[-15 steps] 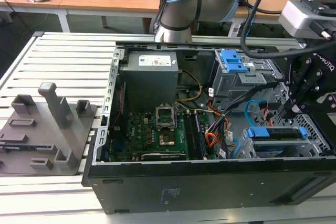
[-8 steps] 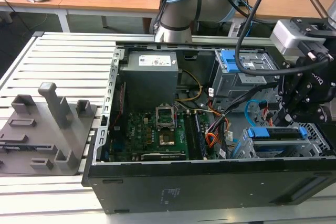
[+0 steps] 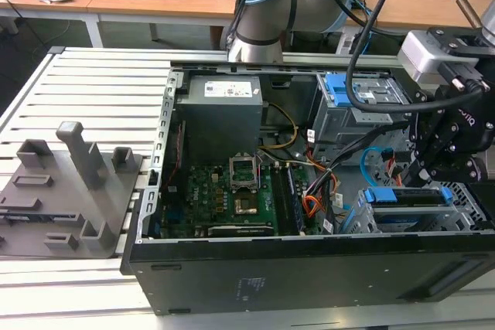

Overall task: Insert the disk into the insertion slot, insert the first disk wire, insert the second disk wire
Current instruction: 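Insert the disk into the insertion slot, then insert the first disk wire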

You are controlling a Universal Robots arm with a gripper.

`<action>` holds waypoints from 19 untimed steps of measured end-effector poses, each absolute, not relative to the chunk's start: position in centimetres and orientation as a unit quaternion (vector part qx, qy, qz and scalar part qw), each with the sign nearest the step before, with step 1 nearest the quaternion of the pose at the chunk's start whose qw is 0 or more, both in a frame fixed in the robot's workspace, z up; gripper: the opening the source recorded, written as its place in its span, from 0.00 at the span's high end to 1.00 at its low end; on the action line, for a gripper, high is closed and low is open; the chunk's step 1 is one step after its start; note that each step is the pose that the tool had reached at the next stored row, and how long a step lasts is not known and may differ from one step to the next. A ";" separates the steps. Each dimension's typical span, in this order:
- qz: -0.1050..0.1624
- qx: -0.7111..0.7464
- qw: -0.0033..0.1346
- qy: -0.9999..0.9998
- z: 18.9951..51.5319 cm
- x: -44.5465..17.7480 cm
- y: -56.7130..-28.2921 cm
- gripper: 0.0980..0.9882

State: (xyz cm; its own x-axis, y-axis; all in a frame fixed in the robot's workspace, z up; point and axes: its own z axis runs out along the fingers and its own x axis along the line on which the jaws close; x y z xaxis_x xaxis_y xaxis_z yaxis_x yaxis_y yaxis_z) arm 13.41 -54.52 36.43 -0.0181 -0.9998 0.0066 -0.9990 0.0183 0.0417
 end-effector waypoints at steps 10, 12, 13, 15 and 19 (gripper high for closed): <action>-0.013 0.700 0.017 -0.713 36.4 13.8 -54.5 0.70; -0.014 0.700 0.019 -0.713 36.3 14.7 -54.3 0.70; -0.015 0.700 0.019 -0.713 36.3 15.1 -54.3 0.70; -0.015 0.700 0.020 -0.713 36.2 16.1 -53.8 0.70; -0.011 0.700 0.023 -0.713 37.0 16.1 -52.1 0.70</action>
State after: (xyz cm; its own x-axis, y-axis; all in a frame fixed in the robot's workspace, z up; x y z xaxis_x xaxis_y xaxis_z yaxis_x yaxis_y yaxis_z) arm 16.12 -52.11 36.98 -0.0180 -0.9997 0.0170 -0.9986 0.0188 0.0485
